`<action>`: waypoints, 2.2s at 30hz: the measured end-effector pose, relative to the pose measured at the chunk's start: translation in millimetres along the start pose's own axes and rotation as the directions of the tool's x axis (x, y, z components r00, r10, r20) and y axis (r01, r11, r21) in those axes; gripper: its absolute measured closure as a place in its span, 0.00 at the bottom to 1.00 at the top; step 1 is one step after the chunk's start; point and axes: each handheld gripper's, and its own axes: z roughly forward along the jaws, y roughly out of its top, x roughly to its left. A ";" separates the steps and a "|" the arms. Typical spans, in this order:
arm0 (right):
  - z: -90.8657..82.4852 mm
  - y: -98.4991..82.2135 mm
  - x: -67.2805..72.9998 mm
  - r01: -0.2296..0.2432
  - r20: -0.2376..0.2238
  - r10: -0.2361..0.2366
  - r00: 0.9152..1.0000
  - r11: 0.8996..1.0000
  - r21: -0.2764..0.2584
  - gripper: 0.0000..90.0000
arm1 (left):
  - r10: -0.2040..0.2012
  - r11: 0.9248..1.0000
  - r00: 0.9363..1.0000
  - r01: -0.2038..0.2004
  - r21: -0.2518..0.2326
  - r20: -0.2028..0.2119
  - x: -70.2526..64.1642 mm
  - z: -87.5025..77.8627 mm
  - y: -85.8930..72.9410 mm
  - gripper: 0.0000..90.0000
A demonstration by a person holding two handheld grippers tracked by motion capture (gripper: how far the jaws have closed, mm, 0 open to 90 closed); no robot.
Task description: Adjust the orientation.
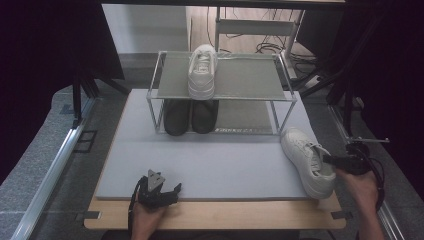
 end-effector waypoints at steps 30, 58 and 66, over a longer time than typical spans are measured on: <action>-6.4 23.5 58.0 0.037 -0.341 -0.043 0.939 0.999 -0.023 0.91 | -0.001 1.000 1.000 0.001 0.000 0.000 -0.1 0.1 0.0 0.16; -23.8 72.9 102.6 -0.007 -0.540 -0.030 0.841 0.998 -0.066 0.91 | 0.001 1.000 1.000 -0.001 -0.002 -0.003 0.1 0.2 0.1 0.16; -35.3 86.2 109.8 -0.015 -0.565 -0.035 0.825 0.996 -0.083 0.91 | 0.000 1.000 1.000 0.000 -0.002 -0.001 0.2 0.3 0.1 0.16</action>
